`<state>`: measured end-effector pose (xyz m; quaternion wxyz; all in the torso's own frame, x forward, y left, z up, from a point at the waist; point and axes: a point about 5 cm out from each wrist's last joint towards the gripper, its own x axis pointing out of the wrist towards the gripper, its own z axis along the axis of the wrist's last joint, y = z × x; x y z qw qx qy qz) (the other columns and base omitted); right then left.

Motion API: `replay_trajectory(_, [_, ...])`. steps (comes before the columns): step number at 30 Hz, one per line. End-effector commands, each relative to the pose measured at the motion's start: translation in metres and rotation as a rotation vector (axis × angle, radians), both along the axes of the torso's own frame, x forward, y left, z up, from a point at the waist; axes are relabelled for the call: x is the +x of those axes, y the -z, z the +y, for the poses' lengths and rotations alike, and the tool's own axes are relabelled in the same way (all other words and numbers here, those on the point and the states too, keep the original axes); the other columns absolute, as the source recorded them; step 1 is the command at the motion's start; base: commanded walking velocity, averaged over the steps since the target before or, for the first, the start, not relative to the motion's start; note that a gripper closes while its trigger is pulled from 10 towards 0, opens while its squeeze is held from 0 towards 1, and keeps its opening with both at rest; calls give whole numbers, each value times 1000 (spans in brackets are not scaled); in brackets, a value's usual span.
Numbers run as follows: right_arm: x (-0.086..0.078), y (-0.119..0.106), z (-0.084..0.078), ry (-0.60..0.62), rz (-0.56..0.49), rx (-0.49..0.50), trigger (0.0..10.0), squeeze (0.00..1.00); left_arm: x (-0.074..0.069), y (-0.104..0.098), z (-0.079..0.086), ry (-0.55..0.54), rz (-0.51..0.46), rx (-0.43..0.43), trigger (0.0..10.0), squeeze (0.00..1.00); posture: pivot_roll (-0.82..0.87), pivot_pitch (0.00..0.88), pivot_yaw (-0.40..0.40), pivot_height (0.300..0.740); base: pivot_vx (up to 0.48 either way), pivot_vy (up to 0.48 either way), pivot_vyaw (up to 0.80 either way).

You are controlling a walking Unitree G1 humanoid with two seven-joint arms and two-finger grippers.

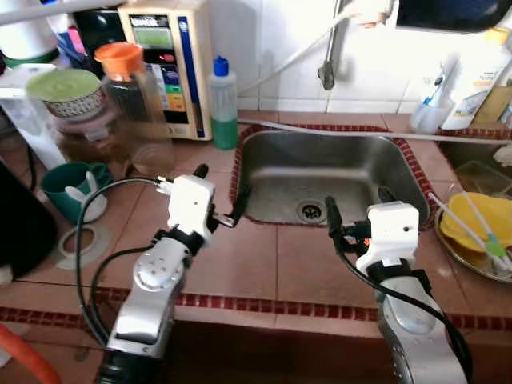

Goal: Kitchen organization

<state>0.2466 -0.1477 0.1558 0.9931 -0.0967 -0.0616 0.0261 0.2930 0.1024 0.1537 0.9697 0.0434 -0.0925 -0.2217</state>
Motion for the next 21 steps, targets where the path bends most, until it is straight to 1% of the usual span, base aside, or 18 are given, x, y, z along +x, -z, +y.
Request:
replay_trajectory(1, [1,-1,4,-13,3,9,10000,0,1,2,8,-21,9,12,10000,0,84,0,13,740,0,-330,0])
replay_trajectory(4, [1,-1,4,-13,4,10,10000,0,1,2,9,-25,7,17,10000,0,84,0,13,740,0,-323,0])
replay_trajectory(7, [0,0,5,-15,6,10,10000,0,1,2,9,-42,10,-5,10000,0,84,0,12,740,0,0,0])
replay_trajectory(13, [0,0,5,-14,8,4,10000,0,1,2,9,-39,13,-1,10000,0,85,0,12,740,0,0,0])
replay_trajectory(15, [2,-1,4,-3,5,-7,10000,0,0,2,9,-39,13,0,10000,0,87,0,11,740,0,0,0])
replay_trajectory(17, [3,-4,1,27,-13,-43,10000,0,1,2,9,-39,13,2,10000,0,86,0,11,740,0,0,0])
replay_trajectory(20, [5,-8,-1,62,-30,-61,10000,0,5,1,11,-49,13,-1,10000,0,86,0,12,740,0,0,0])
replay_trajectory(21, [5,-8,-2,73,-30,-52,10000,0,7,1,12,-55,14,-6,10000,0,86,0,12,740,0,0,0])
